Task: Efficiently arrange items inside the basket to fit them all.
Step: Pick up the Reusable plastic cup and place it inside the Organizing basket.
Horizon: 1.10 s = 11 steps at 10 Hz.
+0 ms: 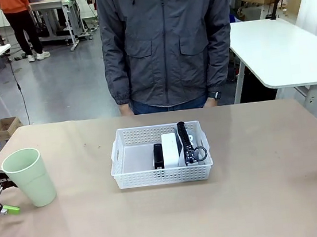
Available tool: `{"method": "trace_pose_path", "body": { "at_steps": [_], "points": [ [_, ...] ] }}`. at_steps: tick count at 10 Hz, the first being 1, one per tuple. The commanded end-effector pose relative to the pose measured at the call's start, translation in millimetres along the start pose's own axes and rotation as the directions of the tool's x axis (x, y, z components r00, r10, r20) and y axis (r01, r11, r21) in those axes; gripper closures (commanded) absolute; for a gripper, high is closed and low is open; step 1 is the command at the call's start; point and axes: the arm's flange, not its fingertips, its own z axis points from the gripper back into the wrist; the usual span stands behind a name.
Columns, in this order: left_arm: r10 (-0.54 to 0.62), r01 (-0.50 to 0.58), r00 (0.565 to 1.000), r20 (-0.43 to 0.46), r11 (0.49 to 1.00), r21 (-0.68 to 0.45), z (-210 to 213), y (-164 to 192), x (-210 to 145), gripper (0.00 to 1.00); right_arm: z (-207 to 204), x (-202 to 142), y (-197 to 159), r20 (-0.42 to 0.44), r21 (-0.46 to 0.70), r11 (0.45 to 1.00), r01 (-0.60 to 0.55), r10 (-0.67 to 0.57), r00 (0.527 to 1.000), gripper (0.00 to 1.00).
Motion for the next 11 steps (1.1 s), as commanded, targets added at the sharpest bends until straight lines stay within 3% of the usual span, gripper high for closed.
{"method": "trace_pose_path", "body": {
  "at_steps": [1,3,7,11],
  "points": [
    [0.012,-0.012,0.999,0.048,1.0,0.015,-6,13,-2,0.0,5,-3,1,-0.014,-0.007,1.0,-0.005,0.005,1.0,0.0],
    [0.006,-0.014,0.991,0.133,0.998,0.061,-9,19,0,0.0,5,-3,1,-0.014,-0.007,1.0,-0.005,0.005,1.0,0.0],
    [-0.022,0.024,0.973,0.23,1.0,-0.006,-34,28,9,0.0,5,-3,1,-0.014,-0.007,1.0,-0.005,0.005,1.0,0.0],
    [-0.028,0.03,0.938,0.345,1.0,-0.001,-36,31,13,0.0,5,-3,1,-0.014,-0.007,1.0,-0.005,0.005,1.0,0.0]
  ]
}}
